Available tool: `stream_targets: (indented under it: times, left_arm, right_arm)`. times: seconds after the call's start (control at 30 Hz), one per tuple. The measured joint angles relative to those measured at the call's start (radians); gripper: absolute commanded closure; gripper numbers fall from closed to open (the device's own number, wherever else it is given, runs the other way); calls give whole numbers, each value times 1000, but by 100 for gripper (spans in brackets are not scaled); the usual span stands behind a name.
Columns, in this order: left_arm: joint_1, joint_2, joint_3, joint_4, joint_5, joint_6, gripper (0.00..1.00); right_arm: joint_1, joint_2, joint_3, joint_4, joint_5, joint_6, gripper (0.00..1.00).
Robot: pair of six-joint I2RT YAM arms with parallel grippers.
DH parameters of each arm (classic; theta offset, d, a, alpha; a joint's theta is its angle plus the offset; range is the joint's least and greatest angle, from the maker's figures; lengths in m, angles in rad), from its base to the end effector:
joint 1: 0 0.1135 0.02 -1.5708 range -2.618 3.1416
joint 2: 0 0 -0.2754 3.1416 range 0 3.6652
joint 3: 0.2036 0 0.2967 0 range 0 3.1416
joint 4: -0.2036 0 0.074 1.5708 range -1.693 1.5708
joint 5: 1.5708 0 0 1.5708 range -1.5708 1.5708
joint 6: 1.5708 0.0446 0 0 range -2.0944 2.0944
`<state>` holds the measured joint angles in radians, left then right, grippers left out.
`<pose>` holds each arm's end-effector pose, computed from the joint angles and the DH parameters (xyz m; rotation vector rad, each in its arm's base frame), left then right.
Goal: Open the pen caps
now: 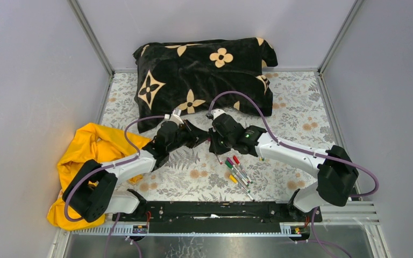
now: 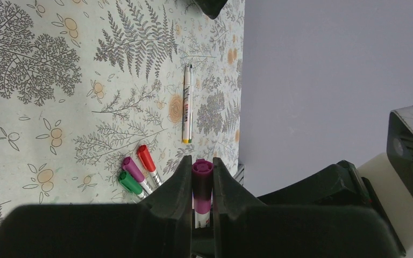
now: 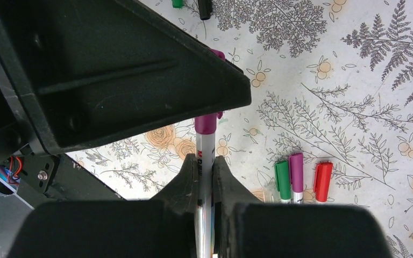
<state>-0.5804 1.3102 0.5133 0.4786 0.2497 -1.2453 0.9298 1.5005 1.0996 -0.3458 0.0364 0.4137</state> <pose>0.2502 -0.1772 0.1770 -0.5196 2.1059 -1.4022 0.2277 0.3025 0.2495 -0.5948 2.3288 0.6195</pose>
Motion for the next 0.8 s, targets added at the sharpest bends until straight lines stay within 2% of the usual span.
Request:
stream_targets:
  times: [0.13,0.37,0.53,0.8]
  left_arm:
    - [20,9,0,14,13,1,100]
    - [116,57,0,86,138,1,100]
    - [232,116,0,98,104,2,100]
    - [242,151,6,71,101,22,100]
  right_arm:
    - [0,0,0,8,4,0,100]
    - [-2,0,-45,117,5,15,100]
    - [3,-48,-155,86,0,36,100]
    - [2,-127,-193,65,27,40,100]
